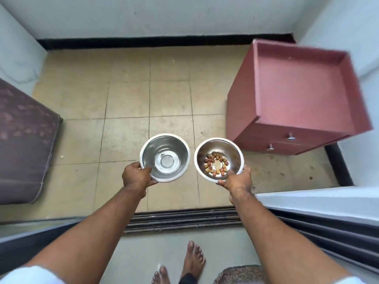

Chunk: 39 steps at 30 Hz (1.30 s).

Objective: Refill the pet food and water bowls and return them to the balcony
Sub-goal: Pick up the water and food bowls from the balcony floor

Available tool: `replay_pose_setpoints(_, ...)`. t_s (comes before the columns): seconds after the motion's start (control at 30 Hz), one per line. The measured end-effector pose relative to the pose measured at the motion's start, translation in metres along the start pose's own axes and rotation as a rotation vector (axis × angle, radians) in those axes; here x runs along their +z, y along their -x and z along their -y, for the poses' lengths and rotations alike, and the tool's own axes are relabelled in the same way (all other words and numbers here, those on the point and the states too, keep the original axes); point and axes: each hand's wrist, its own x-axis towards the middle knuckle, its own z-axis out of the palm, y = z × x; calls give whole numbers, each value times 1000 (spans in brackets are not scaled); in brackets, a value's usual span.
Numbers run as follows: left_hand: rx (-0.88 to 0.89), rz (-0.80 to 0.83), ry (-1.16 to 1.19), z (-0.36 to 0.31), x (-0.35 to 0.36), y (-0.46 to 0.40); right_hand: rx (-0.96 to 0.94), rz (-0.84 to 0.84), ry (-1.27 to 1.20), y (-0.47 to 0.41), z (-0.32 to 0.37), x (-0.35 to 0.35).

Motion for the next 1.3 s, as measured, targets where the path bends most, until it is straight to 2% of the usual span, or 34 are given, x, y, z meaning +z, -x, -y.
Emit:
replay_pose_setpoints(0.37,92,64,20,-155,-108,193,-118,-32,-235,182,164,-134)
replay_pose_setpoints(0.63,238,154,20,-210,-162,293,-205,-141,-248,299,207,-215)
replay_pose_setpoints(0.77,305,262,-26,-215,-187,326,-199,-181,-317,360,194,-243)
replay_pose_setpoints(1.0,455,424,-219,-210,-234,379,-180,-339,-489,449,130,-284)
replay_pose_setpoints(1.3,565,679,-344,-160,-213,466,-61,-576,-686,529,23,-375)
